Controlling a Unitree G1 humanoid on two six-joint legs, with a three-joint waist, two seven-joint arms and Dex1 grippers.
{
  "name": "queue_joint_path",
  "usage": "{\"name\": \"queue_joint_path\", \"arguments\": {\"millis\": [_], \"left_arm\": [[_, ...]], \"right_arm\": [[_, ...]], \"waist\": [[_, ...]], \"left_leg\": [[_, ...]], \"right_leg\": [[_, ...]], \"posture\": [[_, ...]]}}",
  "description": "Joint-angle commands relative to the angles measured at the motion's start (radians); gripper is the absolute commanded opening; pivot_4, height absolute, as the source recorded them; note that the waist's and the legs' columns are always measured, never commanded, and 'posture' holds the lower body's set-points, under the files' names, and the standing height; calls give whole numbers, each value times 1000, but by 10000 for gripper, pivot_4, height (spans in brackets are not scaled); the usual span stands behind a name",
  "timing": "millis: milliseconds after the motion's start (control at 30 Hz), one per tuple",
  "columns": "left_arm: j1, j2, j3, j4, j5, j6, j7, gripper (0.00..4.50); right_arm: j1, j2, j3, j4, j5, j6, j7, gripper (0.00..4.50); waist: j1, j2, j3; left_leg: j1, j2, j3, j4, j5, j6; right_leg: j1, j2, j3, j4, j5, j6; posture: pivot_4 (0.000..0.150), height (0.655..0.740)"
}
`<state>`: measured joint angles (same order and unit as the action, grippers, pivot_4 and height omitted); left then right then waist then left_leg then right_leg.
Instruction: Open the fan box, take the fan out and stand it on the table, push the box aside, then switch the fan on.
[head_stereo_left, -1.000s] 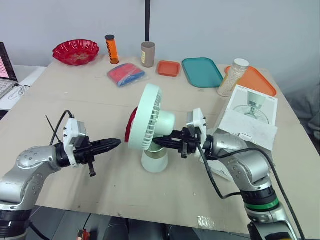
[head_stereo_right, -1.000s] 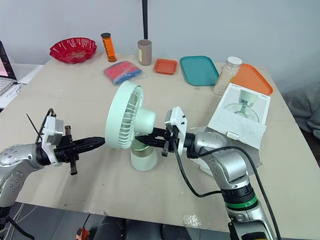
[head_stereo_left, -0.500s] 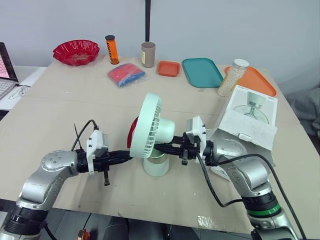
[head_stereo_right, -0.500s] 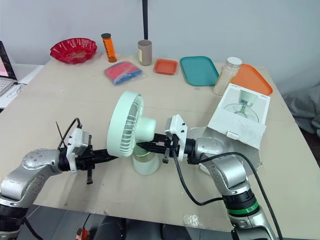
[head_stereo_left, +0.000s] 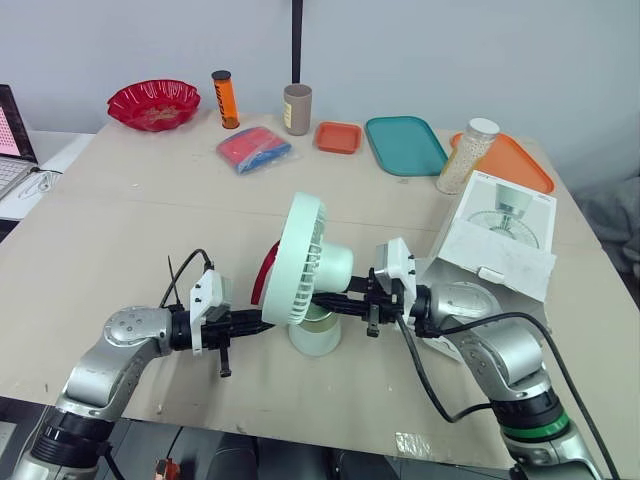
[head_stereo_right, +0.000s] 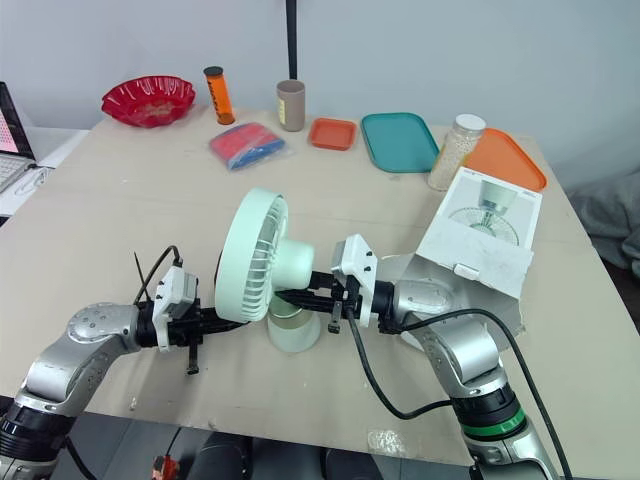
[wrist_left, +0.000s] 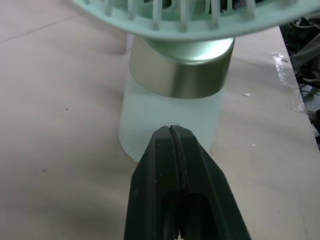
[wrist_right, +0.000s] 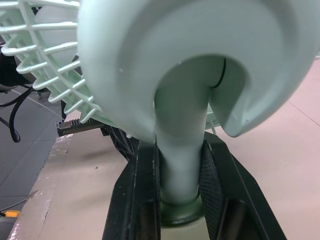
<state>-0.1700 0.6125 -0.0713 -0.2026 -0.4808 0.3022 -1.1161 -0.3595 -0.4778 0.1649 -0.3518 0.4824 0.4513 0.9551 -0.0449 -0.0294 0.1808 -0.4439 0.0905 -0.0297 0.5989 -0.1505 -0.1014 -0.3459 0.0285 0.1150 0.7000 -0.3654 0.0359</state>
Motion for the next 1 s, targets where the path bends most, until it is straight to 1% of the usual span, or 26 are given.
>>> {"name": "queue_joint_path", "arguments": {"millis": [33, 467, 1000], "left_arm": [[-11, -6, -7, -30, 2, -3, 7, 230], [-5, -17, -52, -57, 8, 7, 24, 230], [-20, -40, -66, -19, 49, -11, 30, 230]], "right_arm": [[-1, -7, -9, -59, 17, -4, -4, 4432], [20, -13, -5, -93, 12, 17, -34, 4432], [59, -44, -5, -147, 26, 40, -51, 4432]], "waist": [[0, 0, 0], [0, 0, 0], [2, 0, 0]], "left_leg": [[0, 0, 0, 0, 0, 0], [0, 0, 0, 0, 0, 0], [1, 0, -1, 1, 0, 0]], "right_leg": [[0, 0, 0, 0, 0, 0], [0, 0, 0, 0, 0, 0], [3, 0, -1, 0, 0, 0]], "posture": [[1500, 7389], [1500, 7389], [1500, 7389]]}}
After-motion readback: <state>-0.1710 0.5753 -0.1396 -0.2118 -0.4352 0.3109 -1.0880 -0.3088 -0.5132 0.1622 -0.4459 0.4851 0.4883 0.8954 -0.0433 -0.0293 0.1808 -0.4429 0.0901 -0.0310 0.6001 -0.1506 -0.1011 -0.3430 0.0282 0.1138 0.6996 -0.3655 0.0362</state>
